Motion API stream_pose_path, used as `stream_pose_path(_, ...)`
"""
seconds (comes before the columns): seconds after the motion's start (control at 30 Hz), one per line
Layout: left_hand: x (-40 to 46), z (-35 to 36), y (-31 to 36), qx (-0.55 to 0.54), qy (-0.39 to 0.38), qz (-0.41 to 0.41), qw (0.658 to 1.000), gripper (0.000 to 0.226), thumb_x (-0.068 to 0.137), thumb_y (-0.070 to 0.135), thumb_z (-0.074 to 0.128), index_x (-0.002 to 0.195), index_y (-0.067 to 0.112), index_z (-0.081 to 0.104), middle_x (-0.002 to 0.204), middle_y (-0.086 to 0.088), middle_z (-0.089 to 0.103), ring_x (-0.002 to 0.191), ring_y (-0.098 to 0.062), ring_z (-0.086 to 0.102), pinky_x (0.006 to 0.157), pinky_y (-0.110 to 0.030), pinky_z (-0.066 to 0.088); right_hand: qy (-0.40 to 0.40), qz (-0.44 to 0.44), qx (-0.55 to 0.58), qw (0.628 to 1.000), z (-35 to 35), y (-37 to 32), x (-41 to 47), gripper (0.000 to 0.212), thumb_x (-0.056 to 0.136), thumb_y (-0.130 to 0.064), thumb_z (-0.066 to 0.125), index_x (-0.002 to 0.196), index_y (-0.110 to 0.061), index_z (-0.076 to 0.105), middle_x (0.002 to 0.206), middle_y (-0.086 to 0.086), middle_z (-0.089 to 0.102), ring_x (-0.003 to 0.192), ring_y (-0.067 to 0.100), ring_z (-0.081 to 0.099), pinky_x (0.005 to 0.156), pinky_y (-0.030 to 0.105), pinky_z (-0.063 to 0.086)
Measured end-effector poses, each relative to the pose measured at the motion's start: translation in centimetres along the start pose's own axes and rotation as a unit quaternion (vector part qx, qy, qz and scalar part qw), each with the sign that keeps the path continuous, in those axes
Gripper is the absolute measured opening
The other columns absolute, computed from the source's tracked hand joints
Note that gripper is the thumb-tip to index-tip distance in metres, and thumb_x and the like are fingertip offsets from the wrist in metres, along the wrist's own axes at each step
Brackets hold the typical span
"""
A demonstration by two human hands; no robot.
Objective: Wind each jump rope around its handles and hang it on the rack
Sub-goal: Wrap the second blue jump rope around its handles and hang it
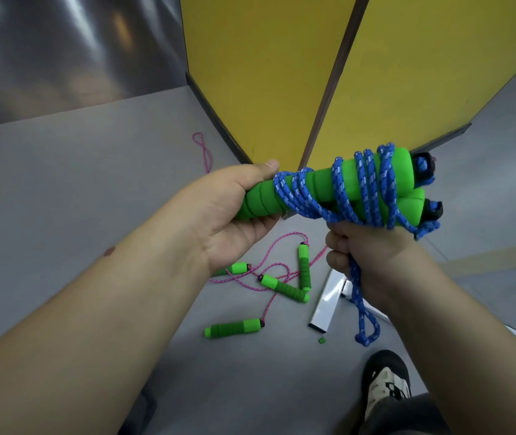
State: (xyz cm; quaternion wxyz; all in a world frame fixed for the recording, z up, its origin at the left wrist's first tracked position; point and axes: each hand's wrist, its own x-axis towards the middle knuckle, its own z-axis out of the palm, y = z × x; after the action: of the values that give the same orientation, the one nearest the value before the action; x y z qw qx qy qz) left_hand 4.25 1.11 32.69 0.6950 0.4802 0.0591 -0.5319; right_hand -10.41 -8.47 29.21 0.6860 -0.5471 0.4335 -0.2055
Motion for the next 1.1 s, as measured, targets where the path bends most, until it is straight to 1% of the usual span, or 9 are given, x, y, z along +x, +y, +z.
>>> stream_pose_path(0.2, 0.7, -0.3, -0.3, -0.135, 0.059, -0.036, 0.988, 0.003, 0.093, -0.002, 0.067, 0.091, 0.001, 0.066, 0.073, -0.012, 0.067, 0.060, -0.016, 0.063, 0.052, -0.023, 0.058, -0.088, 0.017, -0.135, 0.987, 1.0, -0.3, -1.1, 0.029, 0.102, -0.036, 0.054, 0.087, -0.020, 0.072, 0.059, -0.006, 0.035, 0.046, 0.010, 0.030, 0.043, 0.023, 0.027)
stream_pose_path(0.33, 1.7, -0.5, -0.7, -0.069, 0.135, 0.078, 0.985, 0.008, 0.096, 0.007, 0.070, 0.099, 0.011, 0.063, 0.081, -0.007, 0.064, 0.065, -0.014, 0.061, 0.051, -0.022, 0.055, -0.148, -0.021, -0.286, 0.947, 0.6, -1.1, -1.7, 0.028, 0.102, -0.043, 0.051, 0.095, -0.030, 0.074, 0.055, -0.011, 0.040, 0.045, 0.008, 0.036, 0.048, 0.025, 0.031)
stream_pose_path(0.4, 2.1, -0.7, -1.5, 0.025, 0.163, 0.169, 0.972, 0.011, 0.094, 0.015, 0.073, 0.090, 0.016, 0.063, 0.084, -0.004, 0.065, 0.072, -0.017, 0.062, 0.063, -0.032, 0.062, -0.156, -0.082, -0.357, 0.918, 0.6, -1.6, -2.0, 0.027, 0.102, -0.043, 0.050, 0.097, -0.029, 0.072, 0.056, -0.010, 0.041, 0.047, 0.004, 0.038, 0.053, 0.024, 0.034)
stream_pose_path(0.5, 1.8, -0.7, -2.3, 0.238, 0.189, 0.321, 0.897, 0.015, 0.090, 0.030, 0.076, 0.083, 0.026, 0.063, 0.080, 0.006, 0.063, 0.071, -0.010, 0.058, 0.069, -0.033, 0.056, -0.165, -0.178, -0.408, 0.880, 0.6, -2.2, -2.4, 0.034, 0.102, -0.039, 0.052, 0.094, -0.008, 0.064, 0.064, 0.005, 0.041, 0.056, 0.015, 0.038, 0.056, 0.034, 0.035)
stream_pose_path(0.57, 1.2, -0.6, -2.2, 0.312, 0.176, 0.390, 0.848, 0.015, 0.093, 0.030, 0.073, 0.085, 0.029, 0.061, 0.082, 0.009, 0.063, 0.067, -0.003, 0.054, 0.063, -0.021, 0.047, -0.170, -0.207, -0.415, 0.870, 0.5, -2.6, -2.7, 0.027, 0.101, -0.038, 0.055, 0.091, -0.014, 0.064, 0.066, 0.011, 0.047, 0.059, 0.025, 0.043, 0.055, 0.040, 0.039)
stream_pose_path(0.73, 0.9, -0.9, -2.2, 0.409, 0.141, 0.450, 0.781, 0.019, 0.091, 0.030, 0.074, 0.087, 0.035, 0.056, 0.098, -0.002, 0.065, 0.081, -0.011, 0.060, 0.070, -0.022, 0.047, -0.169, -0.244, -0.462, 0.836, 0.0, -3.4, -3.2, 0.020, 0.094, -0.038, 0.062, 0.080, -0.025, 0.063, 0.057, -0.003, 0.041, 0.050, 0.012, 0.037, 0.049, 0.032, 0.031)
stream_pose_path(0.87, 0.3, -0.8, -2.5, 0.439, 0.101, 0.448, 0.772, 0.029, 0.085, 0.025, 0.083, 0.094, 0.033, 0.056, 0.092, 0.009, 0.062, 0.084, -0.008, 0.061, 0.070, -0.019, 0.050, -0.161, -0.239, -0.417, 0.862, -0.8, -4.4, -3.5, 0.007, 0.091, -0.031, 0.070, 0.093, -0.033, 0.077, 0.066, -0.017, 0.064, 0.056, 0.006, 0.056, 0.049, 0.019, 0.042)
stream_pose_path(0.93, 0.2, -0.6, -2.6, 0.443, 0.080, 0.438, 0.778, 0.033, 0.081, 0.025, 0.087, 0.095, 0.031, 0.058, 0.089, 0.012, 0.063, 0.084, -0.006, 0.063, 0.070, -0.016, 0.051, -0.167, -0.236, -0.359, 0.887, -1.0, -4.8, -3.7, 0.010, 0.089, -0.025, 0.074, 0.090, -0.034, 0.079, 0.075, -0.015, 0.072, 0.065, 0.007, 0.066, 0.056, 0.023, 0.052)
stream_pose_path(1.1, 0.0, -0.2, -2.4, 0.442, 0.001, 0.364, 0.820, 0.021, 0.081, 0.023, 0.085, 0.094, 0.036, 0.076, 0.090, 0.013, 0.075, 0.085, 0.001, 0.069, 0.070, -0.016, 0.053, -0.160, -0.242, -0.178, 0.940, -1.7, -5.0, -2.9, 0.013, 0.086, -0.007, 0.074, 0.090, -0.018, 0.078, 0.076, -0.008, 0.076, 0.071, 0.002, 0.070, 0.061, 0.013, 0.052)
